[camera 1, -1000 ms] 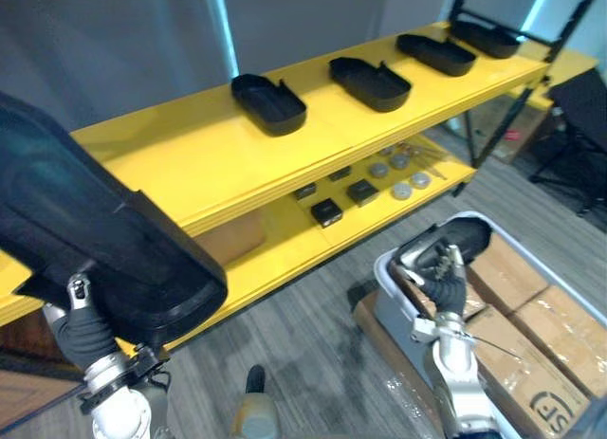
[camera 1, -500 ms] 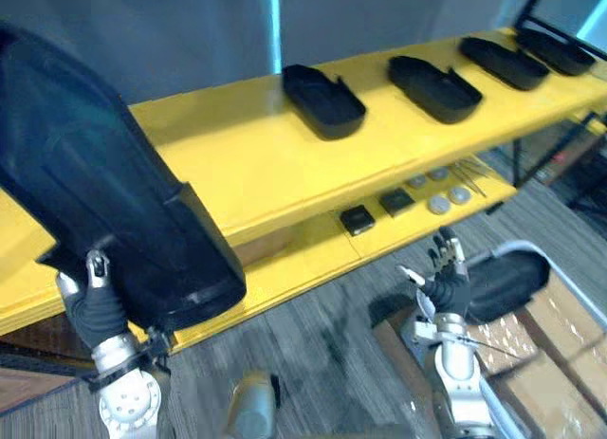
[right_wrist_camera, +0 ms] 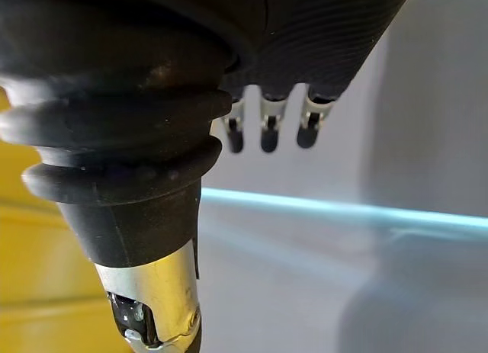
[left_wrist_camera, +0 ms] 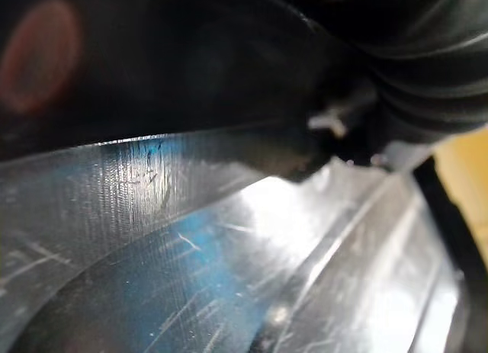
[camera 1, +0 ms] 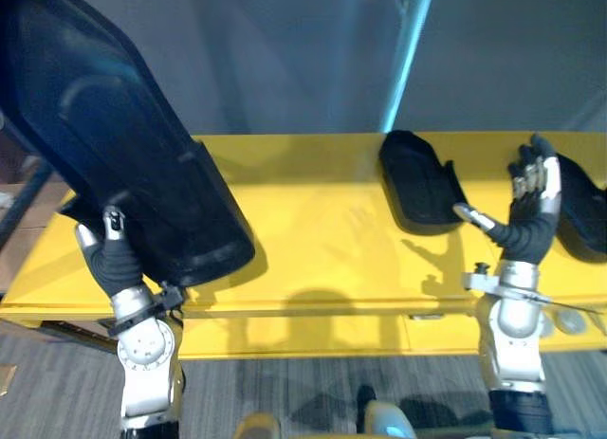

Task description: Walk over and take plastic housings, then place them on the shelf

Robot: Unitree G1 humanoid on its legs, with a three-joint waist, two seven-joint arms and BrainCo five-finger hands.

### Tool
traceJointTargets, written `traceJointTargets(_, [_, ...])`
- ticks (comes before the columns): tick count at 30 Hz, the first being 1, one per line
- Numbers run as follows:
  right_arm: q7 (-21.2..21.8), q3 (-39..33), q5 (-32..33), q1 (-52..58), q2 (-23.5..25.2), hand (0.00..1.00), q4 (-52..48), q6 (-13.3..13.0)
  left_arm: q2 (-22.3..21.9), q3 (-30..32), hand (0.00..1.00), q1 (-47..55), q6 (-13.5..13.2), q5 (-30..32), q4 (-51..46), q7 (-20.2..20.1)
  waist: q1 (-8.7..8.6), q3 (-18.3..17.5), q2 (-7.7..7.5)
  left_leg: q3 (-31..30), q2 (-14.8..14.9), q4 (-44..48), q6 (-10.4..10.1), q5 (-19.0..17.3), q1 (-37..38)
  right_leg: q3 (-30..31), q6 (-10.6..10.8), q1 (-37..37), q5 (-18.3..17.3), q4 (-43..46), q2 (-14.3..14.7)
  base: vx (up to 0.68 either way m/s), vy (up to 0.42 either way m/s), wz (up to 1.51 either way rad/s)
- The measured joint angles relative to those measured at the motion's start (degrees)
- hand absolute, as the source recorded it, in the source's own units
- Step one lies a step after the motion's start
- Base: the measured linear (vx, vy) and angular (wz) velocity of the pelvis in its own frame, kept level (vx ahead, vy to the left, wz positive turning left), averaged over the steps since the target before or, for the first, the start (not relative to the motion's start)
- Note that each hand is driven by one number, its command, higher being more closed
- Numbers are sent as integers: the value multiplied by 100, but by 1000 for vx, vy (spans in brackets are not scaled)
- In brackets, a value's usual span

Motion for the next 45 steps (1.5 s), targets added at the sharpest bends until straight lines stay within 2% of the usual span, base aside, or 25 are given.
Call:
traceJointTargets(1, [-55, -107, -99, 5, -4, 0, -280, 47, 12, -87, 100, -81, -20, -3, -148, -113, -15, 2, -5, 186, 11, -155, 12, 128, 50, -146, -4, 112, -1, -86, -13, 58, -67, 47])
traceJointTargets(5, [-107, -172, -186, -19, 2, 0, -826, 73, 69, -226, 100, -302, -28, -50, -320, -406, -25, 17, -32, 219, -75, -220, 19, 158, 86, -136, -2, 157, -1, -183, -101, 30, 4, 5])
traceJointTargets(8, [-104, -270, -165, 72, 73, 0, -1042, 77, 169, -274, 100, -268, 112, -37, -383, -622, -88, 38, -85, 466, -115, -278, 21, 157, 227, 45, 17, 214, 80, -329, -94, -8, 40, -30])
traceJointTargets(10, [-91, -307, -129, 308, 135, 0, -1301, 77, 189, -276, 100, -221, 297, 23, -421, -826, -151, 37, -99, 646, -115, -302, 38, 147, 311, 171, 15, 216, 148, -407, -78, -13, 46, -39])
traceJointTargets(12, [-72, -361, -130, 533, 214, 0, -1439, 83, 282, -327, 100, -226, 586, 43, -420, -1026, -250, 38, -98, 744, -117, -303, 43, 143, 341, 231, 16, 216, 186, -459, -65, -20, 24, -28])
traceJointTargets(13, [-20, -414, -126, 703, 295, 0, -1493, 105, 419, -409, 100, -244, 970, 42, -381, -1203, -351, 40, -91, 806, -122, -323, 46, 141, 402, 300, 18, 223, 194, -458, -52, -22, 7, -28])
traceJointTargets(15, [94, -422, -56, 809, 330, 0, -1502, 108, 557, -474, 100, -287, 1400, -23, -249, -1338, -439, 50, -70, 954, -115, -333, 66, 126, 465, 415, 15, 206, 220, -469, -16, -25, 4, -35])
traceJointTargets(17, [332, -423, 203, 935, 332, 0, -1519, 111, 688, -567, 100, -684, 1993, -108, 460, -1387, -503, 80, -9, 1116, -120, -337, 102, 101, 497, 574, -11, 196, 257, -545, 29, -62, 2, -36])
traceJointTargets(18, [432, -419, 300, 940, 332, 0, -1519, 113, 722, -564, 100, -817, 2123, -212, 712, -1385, -540, 88, 3, 1155, -123, -340, 105, 98, 494, 604, -19, 184, 279, -572, 34, -70, 15, -38])
traceJointTargets(20, [981, -380, 598, 948, 326, 0, -1525, 140, 948, -545, 100, -1306, 2516, -383, 1653, -1355, -623, 121, 49, 1343, -120, -361, 106, 101, 486, 754, -24, 92, 396, -658, 66, -39, 15, -39])
traceJointTargets(22, [1301, -276, 648, 952, 273, 0, -1525, 196, 1094, -549, 100, -1677, 2740, -449, 2274, -1333, -665, 136, 84, 1460, -122, -394, 99, 124, 488, 861, 6, -4, 466, -676, 94, -5, 10, -28])
traceJointTargets(25, [1625, 69, 765, 936, 43, 0, -1524, 358, 1364, -557, 100, -2435, 2911, -499, 3319, -1291, -756, 159, 124, 1559, -123, -487, 77, 179, 495, 968, 4, -136, 533, -686, 132, 35, 1, -18])
traceJointTargets(27, [1706, 122, 768, 937, -35, 0, -1518, 456, 1519, -583, 100, -2957, 2934, -649, 3944, -1253, -802, 194, 171, 1579, -152, -553, 90, 211, 486, 1002, 10, -197, 547, -686, 128, 24, 8, -10])
traceJointTargets(28, [1741, 135, 774, 939, -54, 0, -1508, 556, 1566, -599, 100, -3186, 2962, -753, 4231, -1174, -878, 216, 209, 1580, -175, -603, 104, 227, 504, 1013, 12, -201, 549, -688, 117, 0, 0, 0])
traceJointTargets(31, [1839, 261, 1035, 1043, -68, 0, -1490, 714, 1713, -705, 100, -3465, 3066, -855, 4575, -1020, -1014, 256, 283, 1649, -218, -726, 131, 256, 601, 1110, 31, -201, 561, -717, 115, 43, 33, -13])
traceJointTargets(34, [2037, 346, 1265, 1390, -65, 0, -1484, 824, 1724, -809, 100, -3640, 3333, -892, 4969, -865, -1164, 276, 319, 1718, -266, -728, 152, 269, 617, 1205, 60, -180, 617, -825, 83, 26, 32, -14])
traceJointTargets(36, [2089, 448, 1277, 1468, -67, 0, -1482, 829, 1724, -810, 100, -3710, 3477, -893, 5296, -801, -1242, 278, 322, 1735, -278, -707, 161, 275, 609, 1275, 58, -152, 678, -943, 79, 5, 13, -16])
traceJointTargets(37, [2169, 491, 1277, 1518, -69, 0, -1482, 829, 1724, -811, 100, -3770, 3640, -884, 5533, -768, -1273, 284, 334, 1767, -283, -695, 165, 278, 609, 1312, 57, -135, 741, -1029, 79, -11, 8, -17])
traceJointTargets(39, [2227, 494, 1278, 1596, -72, 0, -1472, 836, 1767, -808, 100, -3909, 3800, -883, 5640, -714, -1286, 291, 343, 1823, -291, -688, 192, 297, 622, 1324, 46, -60, 822, -1180, 69, -28, 0, -10])
traceJointTargets(41, [2307, 545, 1277, 1588, -101, 0, -1472, 837, 1966, -828, 100, -4044, 3961, -882, 5960, -717, -1365, 357, 327, 1864, -301, -683, 208, 317, 664, 1333, -10, 30, 844, -1325, 54, -47, -6, -7])
traceJointTargets(45, [2303, 562, 1346, 1603, -155, 0, -1471, 876, 2263, -821, 100, -4114, 4132, -903, 6080, -830, -1400, 514, 300, 1897, -323, -690, 208, 316, 678, 1361, -56, 35, 882, -1403, 12, -78, 17, -9])
